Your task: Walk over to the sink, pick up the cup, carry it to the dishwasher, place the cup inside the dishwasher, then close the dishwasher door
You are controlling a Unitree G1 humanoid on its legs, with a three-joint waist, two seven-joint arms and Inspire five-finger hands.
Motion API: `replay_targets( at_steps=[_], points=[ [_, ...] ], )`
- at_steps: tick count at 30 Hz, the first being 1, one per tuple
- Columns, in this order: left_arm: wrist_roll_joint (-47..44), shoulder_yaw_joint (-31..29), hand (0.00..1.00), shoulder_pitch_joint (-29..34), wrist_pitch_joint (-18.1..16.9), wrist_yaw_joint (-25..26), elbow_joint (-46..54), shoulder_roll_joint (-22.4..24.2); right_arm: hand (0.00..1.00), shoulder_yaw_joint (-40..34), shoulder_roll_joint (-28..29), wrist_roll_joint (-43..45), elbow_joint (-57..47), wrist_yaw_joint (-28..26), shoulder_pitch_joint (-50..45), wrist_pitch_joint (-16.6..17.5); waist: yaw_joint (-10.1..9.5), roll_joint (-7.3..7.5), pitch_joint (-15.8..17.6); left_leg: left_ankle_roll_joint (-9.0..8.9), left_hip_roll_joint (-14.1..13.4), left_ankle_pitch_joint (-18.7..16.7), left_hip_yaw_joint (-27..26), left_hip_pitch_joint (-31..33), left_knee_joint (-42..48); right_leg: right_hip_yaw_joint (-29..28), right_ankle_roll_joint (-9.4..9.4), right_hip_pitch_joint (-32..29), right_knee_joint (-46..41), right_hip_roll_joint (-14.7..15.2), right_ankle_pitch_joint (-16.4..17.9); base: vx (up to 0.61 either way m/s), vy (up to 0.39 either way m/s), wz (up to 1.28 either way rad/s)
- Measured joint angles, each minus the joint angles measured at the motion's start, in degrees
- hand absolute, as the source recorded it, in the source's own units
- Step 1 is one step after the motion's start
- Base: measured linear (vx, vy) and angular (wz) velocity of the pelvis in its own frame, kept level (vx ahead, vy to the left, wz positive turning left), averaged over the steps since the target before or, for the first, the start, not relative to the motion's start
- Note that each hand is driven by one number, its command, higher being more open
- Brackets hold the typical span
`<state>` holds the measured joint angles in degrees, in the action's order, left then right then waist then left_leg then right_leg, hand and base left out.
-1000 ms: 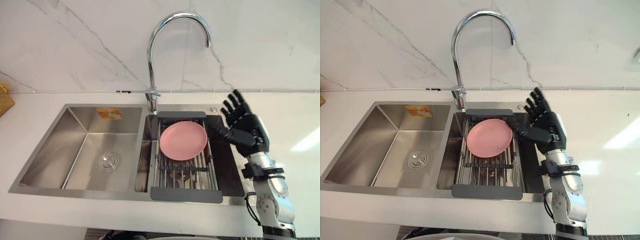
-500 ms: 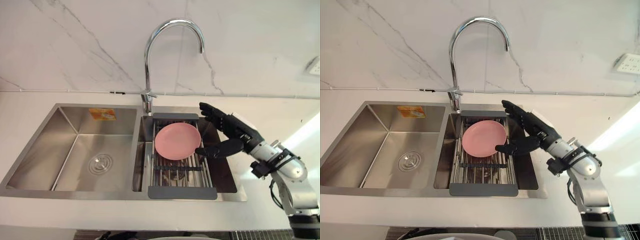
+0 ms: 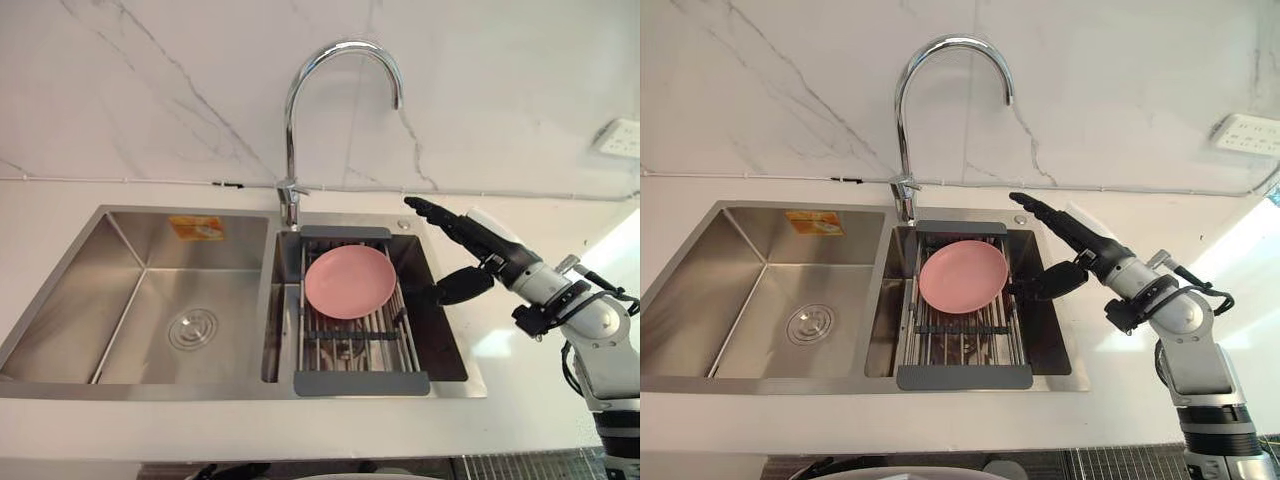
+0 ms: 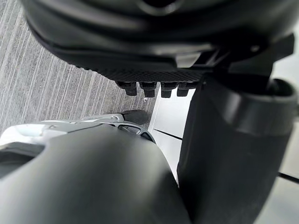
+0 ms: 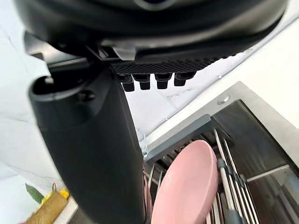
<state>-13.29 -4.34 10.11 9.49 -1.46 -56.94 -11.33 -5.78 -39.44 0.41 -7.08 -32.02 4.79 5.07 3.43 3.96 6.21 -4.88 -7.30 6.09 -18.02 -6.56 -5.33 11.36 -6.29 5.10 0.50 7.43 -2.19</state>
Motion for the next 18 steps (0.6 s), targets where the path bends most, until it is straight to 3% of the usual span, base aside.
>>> replay_targets(
  at_steps=[10,18],
  points=[
    [0.01,1.57,1.00,-0.53,0.45,0.23,0.12,-0.53,1.00,1.66,4.25,-6.21,2.58,1.25,-2.41,5.76,-0.57,0.15,0.01,0.05,0.16,0.00,0.52,0.06,-0.01,0.48,0.19,0.31,-0.06,0.14,-0.17,0.01,0.001,0.01],
    [0.00,2.09,1.00,-0.61,0.57,0.12,0.17,-0.74,1.00,4.59,7.75,-15.46,8.76,9.68,-3.26,10.03,-0.92,0.34,-0.09,0.06,0.36,0.00,0.98,-0.04,-0.02,0.96,0.02,0.69,-0.09,0.37,-0.04,0.00,0.000,0.03]
  ],
)
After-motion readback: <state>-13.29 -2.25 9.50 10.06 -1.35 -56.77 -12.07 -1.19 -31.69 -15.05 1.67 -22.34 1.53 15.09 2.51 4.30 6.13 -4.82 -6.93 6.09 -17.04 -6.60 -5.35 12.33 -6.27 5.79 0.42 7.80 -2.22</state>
